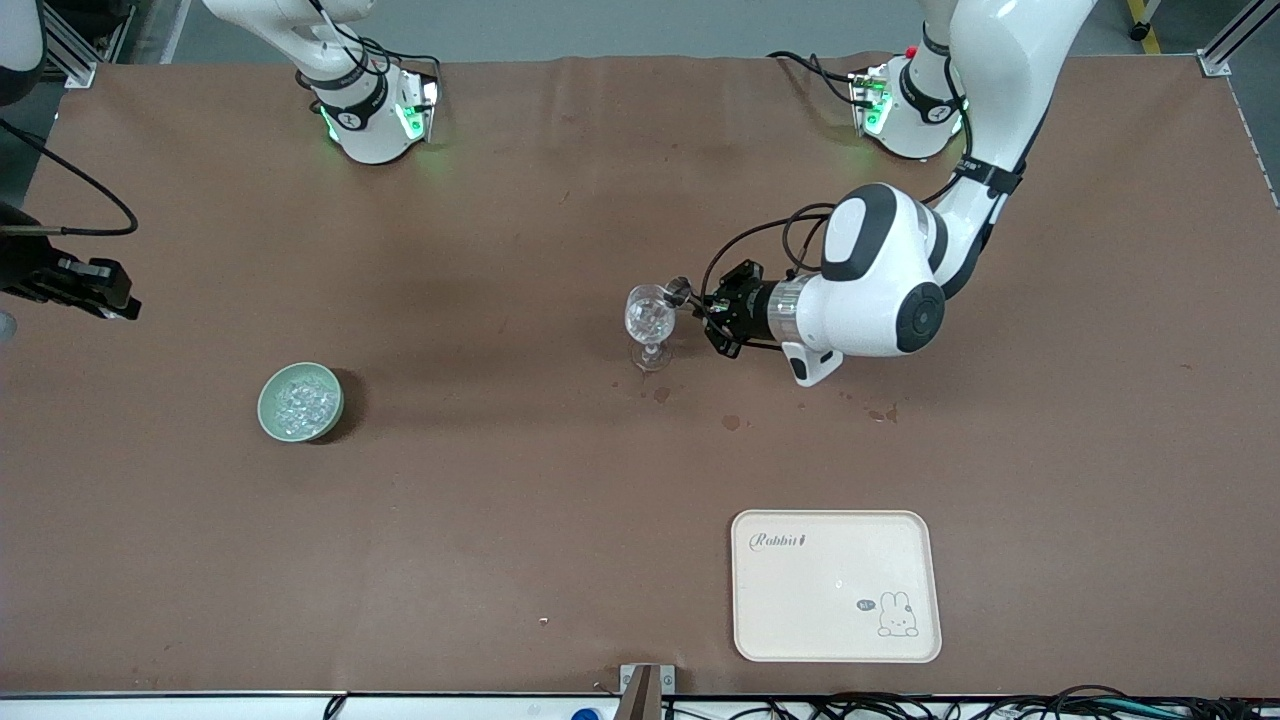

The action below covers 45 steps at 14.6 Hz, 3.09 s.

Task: Pour wine and add ice with both arms
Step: 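Carry the jigger over the wine glass with the left gripper, then tilt the jigger over the glass rim with the left gripper to pour, then move the jigger away with the left gripper while the right gripper carries ice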

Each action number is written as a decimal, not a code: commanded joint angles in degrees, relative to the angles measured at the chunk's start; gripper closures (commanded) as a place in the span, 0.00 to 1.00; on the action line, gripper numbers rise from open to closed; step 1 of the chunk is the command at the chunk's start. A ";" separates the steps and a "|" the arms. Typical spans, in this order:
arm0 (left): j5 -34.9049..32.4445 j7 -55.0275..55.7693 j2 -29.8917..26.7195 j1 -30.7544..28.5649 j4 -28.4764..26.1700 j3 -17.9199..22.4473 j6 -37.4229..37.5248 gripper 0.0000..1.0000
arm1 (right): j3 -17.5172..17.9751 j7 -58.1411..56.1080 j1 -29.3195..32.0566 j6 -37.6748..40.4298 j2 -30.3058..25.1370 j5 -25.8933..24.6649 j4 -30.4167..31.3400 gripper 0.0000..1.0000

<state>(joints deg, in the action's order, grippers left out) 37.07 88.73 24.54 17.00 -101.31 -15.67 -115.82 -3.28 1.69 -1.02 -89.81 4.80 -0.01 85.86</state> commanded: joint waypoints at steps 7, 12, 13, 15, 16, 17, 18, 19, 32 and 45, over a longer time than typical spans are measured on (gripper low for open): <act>-7.44 11.10 -0.20 2.95 1.81 0.11 -2.04 0.99 | 0.12 0.16 -0.21 -0.10 -1.37 -0.43 1.59 0.99; -9.39 14.70 0.42 4.35 2.51 0.20 -2.22 0.99 | 0.12 0.16 -0.21 -0.10 -1.37 -0.43 1.59 0.98; -10.17 15.76 0.59 4.45 2.60 0.11 -2.22 0.99 | 0.12 0.16 -0.21 -0.10 -1.46 -0.43 1.59 0.98; -10.97 16.65 0.68 4.54 2.69 0.20 -2.22 0.99 | 0.12 0.16 -0.13 -0.10 -1.46 -0.43 1.59 0.98; -11.06 17.00 0.68 4.54 2.69 0.20 -2.31 0.99 | 0.12 0.16 -0.04 -0.02 -1.54 -0.43 1.59 0.98; -11.06 17.18 0.68 4.54 2.69 0.20 -2.31 0.99 | 0.12 0.16 -0.04 0.07 -1.55 -0.43 1.59 0.98; -11.06 17.35 0.59 4.54 2.78 0.20 -2.31 0.99 | 0.03 0.16 0.05 0.25 -1.63 -0.43 1.50 0.98; -11.93 18.66 0.59 4.54 2.95 0.20 -2.31 0.99 | 0.12 0.16 0.05 0.25 -1.63 -0.34 1.50 0.98; -19.76 26.58 0.51 6.99 3.92 0.02 -1.61 0.99 | 0.12 0.24 -0.21 -0.02 -1.37 -0.16 1.50 0.98; -20.21 24.57 0.42 6.91 5.24 -0.15 0.33 0.99 | 0.12 0.24 -0.30 0.16 -1.54 0.01 1.59 0.98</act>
<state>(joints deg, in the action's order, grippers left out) 16.94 114.53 24.69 24.25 -97.53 -15.64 -116.92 -3.17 1.69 -1.04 -89.67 4.79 -0.01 86.01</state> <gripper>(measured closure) 0.793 0.727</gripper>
